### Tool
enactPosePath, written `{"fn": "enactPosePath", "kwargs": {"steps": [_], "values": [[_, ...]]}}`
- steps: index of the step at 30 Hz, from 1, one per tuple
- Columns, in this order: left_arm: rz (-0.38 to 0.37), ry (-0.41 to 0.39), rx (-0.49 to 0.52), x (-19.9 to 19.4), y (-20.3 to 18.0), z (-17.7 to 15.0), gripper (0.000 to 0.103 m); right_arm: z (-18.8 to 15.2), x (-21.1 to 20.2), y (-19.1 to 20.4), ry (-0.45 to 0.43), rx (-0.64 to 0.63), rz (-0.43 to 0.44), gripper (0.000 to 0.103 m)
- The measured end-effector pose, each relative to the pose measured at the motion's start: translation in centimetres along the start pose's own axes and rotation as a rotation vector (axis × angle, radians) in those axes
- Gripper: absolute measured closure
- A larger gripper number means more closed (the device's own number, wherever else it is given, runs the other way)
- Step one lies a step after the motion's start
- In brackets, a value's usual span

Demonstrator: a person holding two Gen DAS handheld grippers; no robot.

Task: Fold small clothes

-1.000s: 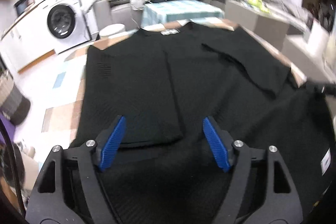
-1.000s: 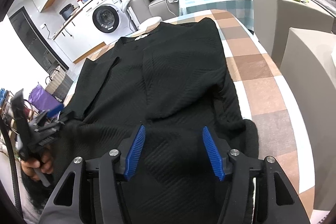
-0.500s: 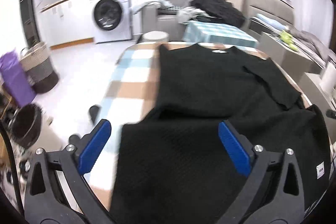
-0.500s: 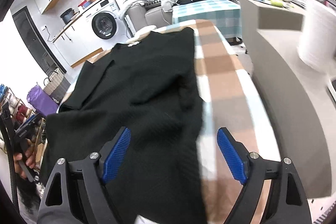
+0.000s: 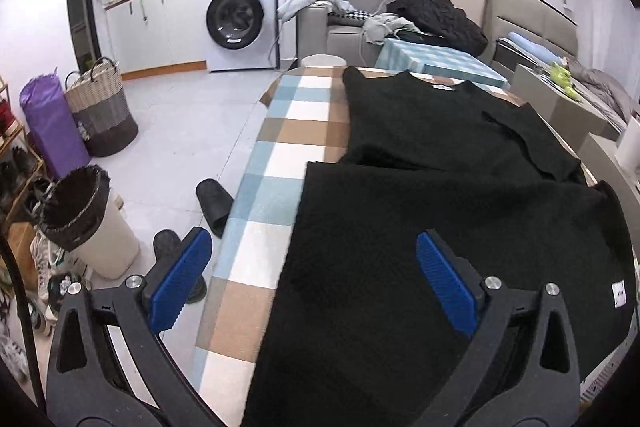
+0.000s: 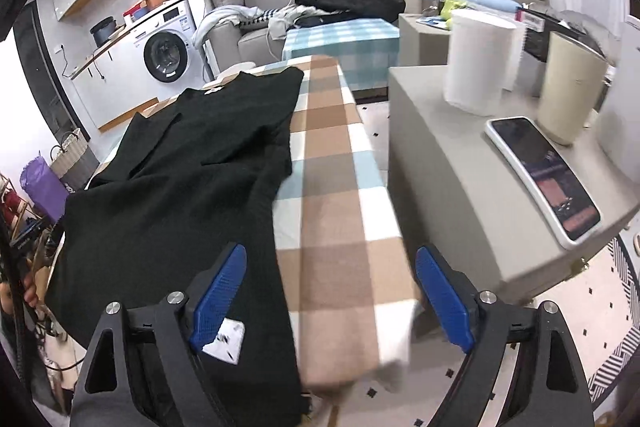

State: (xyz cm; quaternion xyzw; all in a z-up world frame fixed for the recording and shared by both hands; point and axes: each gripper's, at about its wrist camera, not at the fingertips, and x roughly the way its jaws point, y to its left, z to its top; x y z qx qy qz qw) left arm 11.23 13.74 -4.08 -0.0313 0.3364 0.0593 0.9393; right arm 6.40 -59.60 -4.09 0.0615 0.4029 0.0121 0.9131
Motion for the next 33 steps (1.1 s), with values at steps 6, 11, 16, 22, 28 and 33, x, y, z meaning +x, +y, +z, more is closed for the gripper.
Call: {"fn": "enactPosePath", "kwargs": {"steps": [6,11,16,22,28,33], "values": [[0.004,0.035,0.004,1.4,-1.3,0.2,0.002,-0.5,3.7,0.5,0.017,0.096,0.067,0.015],[0.028,0.081,-0.004,3.7,-0.8,0.5,0.002,0.1,7.4,3.0,0.039,0.081,0.168,0.015],[0.04,0.155,-0.025,6.9,-0.4,1.1,0.002,0.6,10.1,4.3,0.077,0.059,0.195,0.02],[0.067,0.213,-0.035,10.4,-0.4,1.2,0.017,1.1,12.2,4.7,0.114,0.053,0.23,0.032],[0.01,0.179,-0.061,11.1,-0.3,1.4,0.096,1.5,13.1,5.4,0.15,-0.003,0.227,0.094],[-0.033,0.07,-0.105,9.3,0.0,2.2,0.1,3.1,10.7,4.6,0.015,0.014,0.261,0.098]]}}
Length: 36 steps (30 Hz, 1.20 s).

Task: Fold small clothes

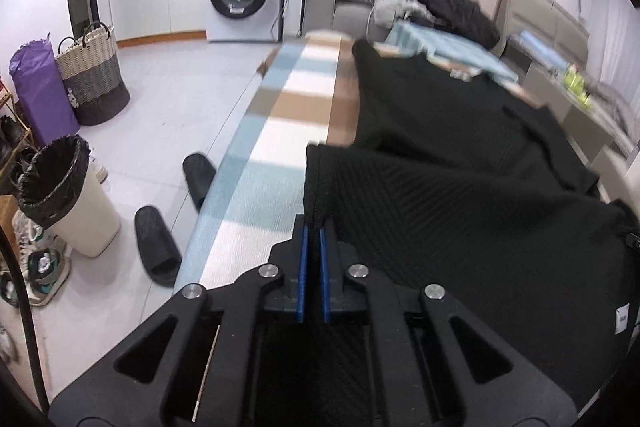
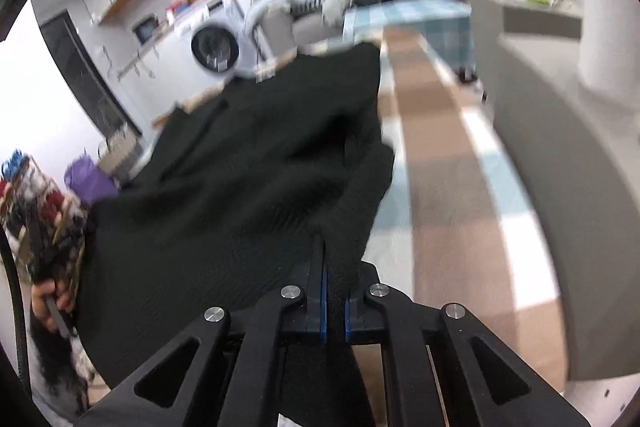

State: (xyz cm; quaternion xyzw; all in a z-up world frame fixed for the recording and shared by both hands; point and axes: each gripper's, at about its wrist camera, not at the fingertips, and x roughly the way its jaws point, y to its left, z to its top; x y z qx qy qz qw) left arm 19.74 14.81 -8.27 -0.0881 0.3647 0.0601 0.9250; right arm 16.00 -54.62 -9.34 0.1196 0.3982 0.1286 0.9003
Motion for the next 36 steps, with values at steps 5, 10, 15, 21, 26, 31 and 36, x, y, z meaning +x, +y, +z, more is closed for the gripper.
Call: {"fn": "enactPosePath", "kwargs": {"steps": [5,10,15,21,26,31,36], "values": [[-0.012,-0.068,-0.006,-1.2,-0.6,1.9,0.1,2.9,-1.7,-0.2,-0.174,0.035,-0.034,0.098],[-0.013,-0.024,-0.028,0.6,-0.7,2.5,0.1,3.5,0.3,-1.6,-0.139,0.104,-0.027,0.088],[-0.05,0.059,-0.045,1.9,0.0,1.1,0.07,2.1,0.7,-2.7,-0.093,0.126,-0.016,0.049],[-0.051,0.108,-0.045,3.6,-0.1,-0.1,0.062,0.8,3.0,-2.3,0.025,0.077,-0.045,0.05],[-0.066,0.07,-0.005,3.4,-0.9,0.3,0.099,1.1,3.6,-1.5,0.018,0.041,-0.034,0.098],[-0.088,-0.055,0.001,-0.8,-0.8,0.5,0.1,1.2,0.3,-0.5,-0.086,-0.008,-0.006,0.098],[-0.103,-0.137,-0.003,-5.2,-0.3,0.0,0.1,0.4,-3.7,-0.3,-0.162,-0.01,-0.033,0.099]]}}
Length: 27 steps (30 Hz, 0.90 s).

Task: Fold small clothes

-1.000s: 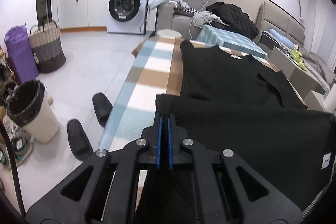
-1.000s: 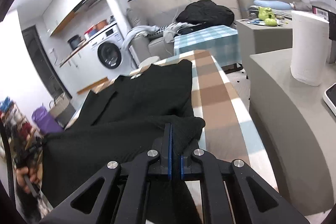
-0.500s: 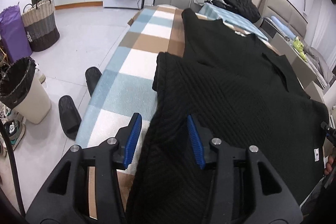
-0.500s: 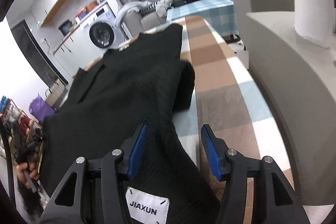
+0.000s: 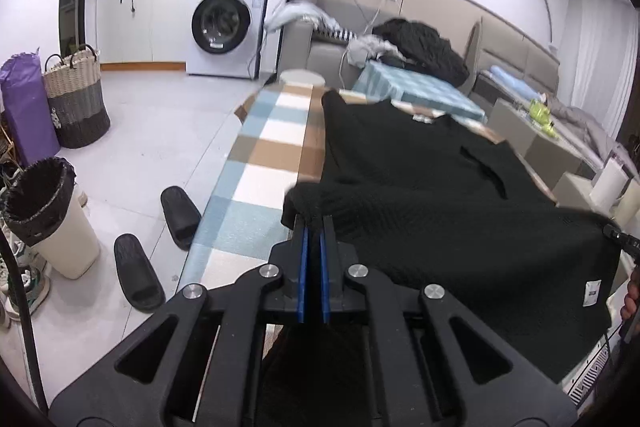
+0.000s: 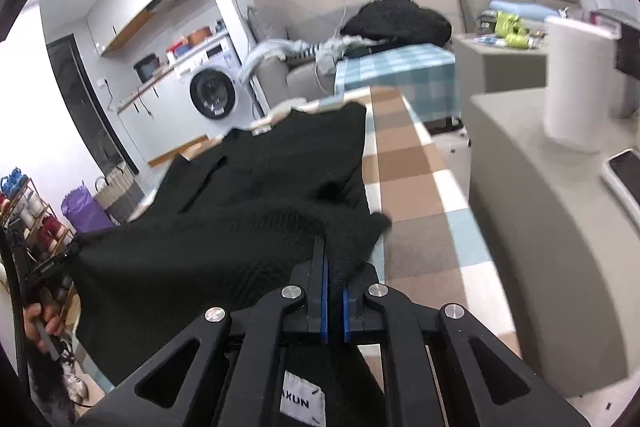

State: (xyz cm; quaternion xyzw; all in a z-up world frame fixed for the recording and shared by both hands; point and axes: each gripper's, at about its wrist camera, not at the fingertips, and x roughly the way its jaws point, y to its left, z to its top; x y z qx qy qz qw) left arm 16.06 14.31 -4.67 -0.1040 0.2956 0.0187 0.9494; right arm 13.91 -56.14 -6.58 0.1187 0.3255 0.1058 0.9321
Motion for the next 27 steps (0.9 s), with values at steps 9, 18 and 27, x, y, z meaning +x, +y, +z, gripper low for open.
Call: {"fn": "enactPosePath", "kwargs": {"steps": [9,18,27], "values": [[-0.078,-0.035,0.002,-5.7,-0.2,-0.9,0.1,0.1,-4.6,-0.9,-0.064,0.068,0.054,0.099],[-0.054,0.067,-0.035,-1.7,0.0,1.1,0.1,4.8,2.0,-0.5,0.019,0.099,0.031,0.098],[0.027,0.206,-0.049,6.7,0.4,2.3,0.098,6.6,10.2,-1.5,0.131,0.139,-0.132,0.072]]}}
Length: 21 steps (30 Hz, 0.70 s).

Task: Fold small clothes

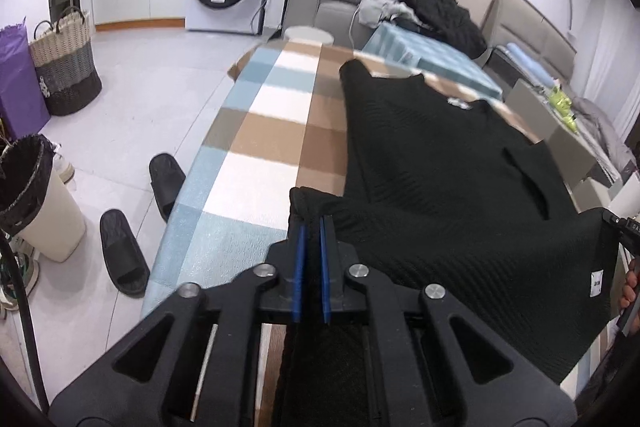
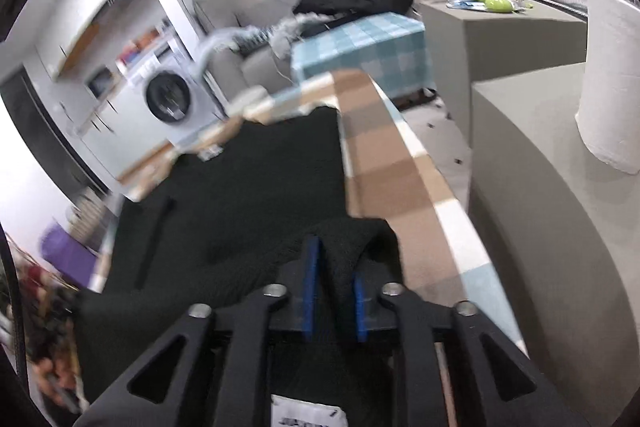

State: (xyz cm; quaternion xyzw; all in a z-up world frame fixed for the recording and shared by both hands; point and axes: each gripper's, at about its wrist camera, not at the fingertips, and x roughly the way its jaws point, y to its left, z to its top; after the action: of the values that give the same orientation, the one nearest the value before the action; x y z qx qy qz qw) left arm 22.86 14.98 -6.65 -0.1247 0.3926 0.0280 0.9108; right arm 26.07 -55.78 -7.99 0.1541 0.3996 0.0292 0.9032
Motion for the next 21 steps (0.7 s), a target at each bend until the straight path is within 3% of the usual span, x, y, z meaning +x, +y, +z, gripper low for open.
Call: {"fn": "enactPosePath", "kwargs": {"steps": [1,2,4,6,7,14,16,19,21], "values": [[0.005,0.028,-0.004,0.4,0.1,-0.1,0.091,-0.3,0.2,-0.2,0.022,-0.003,-0.01,0.06],[0.008,0.049,-0.006,1.0,0.2,-0.1,0.086,-0.9,0.0,-0.6,0.03,0.002,-0.01,0.055],[0.032,0.062,-0.009,1.0,0.6,-0.7,0.059,-1.8,-0.4,-1.4,0.04,-0.003,-0.018,0.05],[0.048,0.053,-0.013,1.2,0.9,-1.1,0.041,-2.7,-0.7,-2.3,0.056,-0.001,-0.028,0.046],[0.043,0.058,-0.018,1.5,1.0,-1.1,0.039,-3.1,-0.7,-2.6,0.067,0.008,-0.03,0.046],[0.02,0.091,-0.025,4.2,0.3,0.1,0.042,-2.8,0.4,-2.3,0.049,0.029,0.013,0.046],[-0.011,0.089,-0.028,4.8,0.1,0.4,0.067,-2.3,1.0,-1.8,0.046,0.031,0.024,0.053],[0.001,0.065,0.004,5.2,-0.5,0.9,0.088,-2.0,2.2,-0.8,0.075,-0.003,0.055,0.079],[0.021,0.045,0.016,5.2,-0.5,1.2,0.095,-1.9,2.8,-0.4,0.104,-0.008,0.05,0.085]]}}
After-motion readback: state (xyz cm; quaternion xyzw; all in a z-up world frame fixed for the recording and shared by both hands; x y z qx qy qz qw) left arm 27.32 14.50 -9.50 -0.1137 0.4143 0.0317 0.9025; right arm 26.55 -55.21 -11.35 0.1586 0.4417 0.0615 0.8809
